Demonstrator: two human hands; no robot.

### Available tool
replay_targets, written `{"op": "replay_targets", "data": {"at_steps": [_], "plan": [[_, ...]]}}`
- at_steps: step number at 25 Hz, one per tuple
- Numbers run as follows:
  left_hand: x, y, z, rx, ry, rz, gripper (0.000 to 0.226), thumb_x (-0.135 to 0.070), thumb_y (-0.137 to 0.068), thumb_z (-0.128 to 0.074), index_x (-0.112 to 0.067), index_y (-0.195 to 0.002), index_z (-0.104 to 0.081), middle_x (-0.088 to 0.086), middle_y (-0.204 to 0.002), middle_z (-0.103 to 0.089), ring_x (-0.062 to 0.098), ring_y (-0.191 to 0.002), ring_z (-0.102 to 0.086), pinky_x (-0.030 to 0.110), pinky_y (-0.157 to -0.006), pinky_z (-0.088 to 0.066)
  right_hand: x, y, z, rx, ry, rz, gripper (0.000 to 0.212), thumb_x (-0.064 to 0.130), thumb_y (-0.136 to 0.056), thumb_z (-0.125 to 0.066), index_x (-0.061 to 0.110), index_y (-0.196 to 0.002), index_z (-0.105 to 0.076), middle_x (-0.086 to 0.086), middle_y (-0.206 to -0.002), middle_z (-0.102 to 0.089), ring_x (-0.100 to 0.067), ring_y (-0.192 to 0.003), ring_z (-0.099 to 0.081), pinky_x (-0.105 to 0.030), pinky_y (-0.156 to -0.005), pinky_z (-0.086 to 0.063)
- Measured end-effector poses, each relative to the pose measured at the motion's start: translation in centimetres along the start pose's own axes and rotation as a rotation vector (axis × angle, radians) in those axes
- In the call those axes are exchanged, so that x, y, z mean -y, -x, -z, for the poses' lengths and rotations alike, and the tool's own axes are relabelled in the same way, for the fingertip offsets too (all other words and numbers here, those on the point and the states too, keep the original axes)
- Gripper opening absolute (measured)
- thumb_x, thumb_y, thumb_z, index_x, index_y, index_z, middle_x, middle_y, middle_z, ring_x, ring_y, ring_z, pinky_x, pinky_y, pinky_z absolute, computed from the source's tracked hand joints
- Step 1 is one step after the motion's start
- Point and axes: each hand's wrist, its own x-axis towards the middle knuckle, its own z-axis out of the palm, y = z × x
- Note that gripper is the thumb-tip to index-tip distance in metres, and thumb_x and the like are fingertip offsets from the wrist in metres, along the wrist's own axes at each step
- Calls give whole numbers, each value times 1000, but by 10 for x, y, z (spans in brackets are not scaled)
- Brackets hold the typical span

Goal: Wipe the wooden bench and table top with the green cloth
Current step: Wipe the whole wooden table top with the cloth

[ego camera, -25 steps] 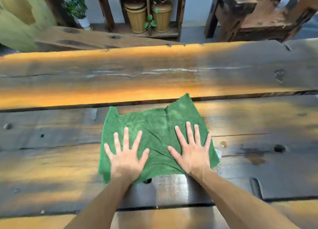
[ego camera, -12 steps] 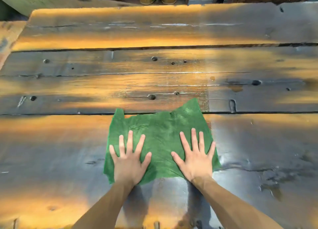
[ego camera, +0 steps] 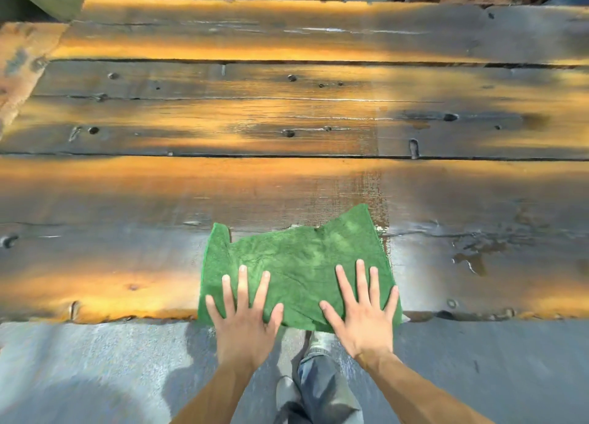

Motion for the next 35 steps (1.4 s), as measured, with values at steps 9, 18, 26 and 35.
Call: {"op": "replay_targets", "data": {"at_steps": [9,18,26,35], "plan": [[-15,8,1,74,6,-9,56,-62,-101,-13,-49,-155,-17,7,-165,-22,46,-146,-15,84,-96,-23,-13,30,0,73,-65,-177,68,70,-96,-15,45,-158,-1,-3,-168,-1,-30,-154,-5,-63,-117,-12],[-57,-75,9,31,-37,-82,59,-65,-99,-10,-49,-155,-17,10,-165,-23,56,-142,-24,89,-92,-22,-32,-56,29,107,-63,-265,71,75,-86,6,47,-147,32,-5,-160,35,-29,-148,29,-71,-113,12],[-110,-234,39,-34,-81,-136,60,-70,-95,-7,-54,-154,-9,4,-167,-15,48,-149,-15,82,-105,-11,-54,-212,61,-16,-95,-294,75,72,-89,-14,46,-155,8,-5,-167,15,-29,-154,13,-68,-114,13],[-185,-447,90,-77,-142,-49,63,-71,-90,-2,-57,-151,5,2,-168,2,45,-151,-6,78,-109,-6,-86,-455,120,-23,-83,-293,72,70,-93,-11,46,-153,21,-6,-164,27,-29,-152,22,-65,-116,12]]}}
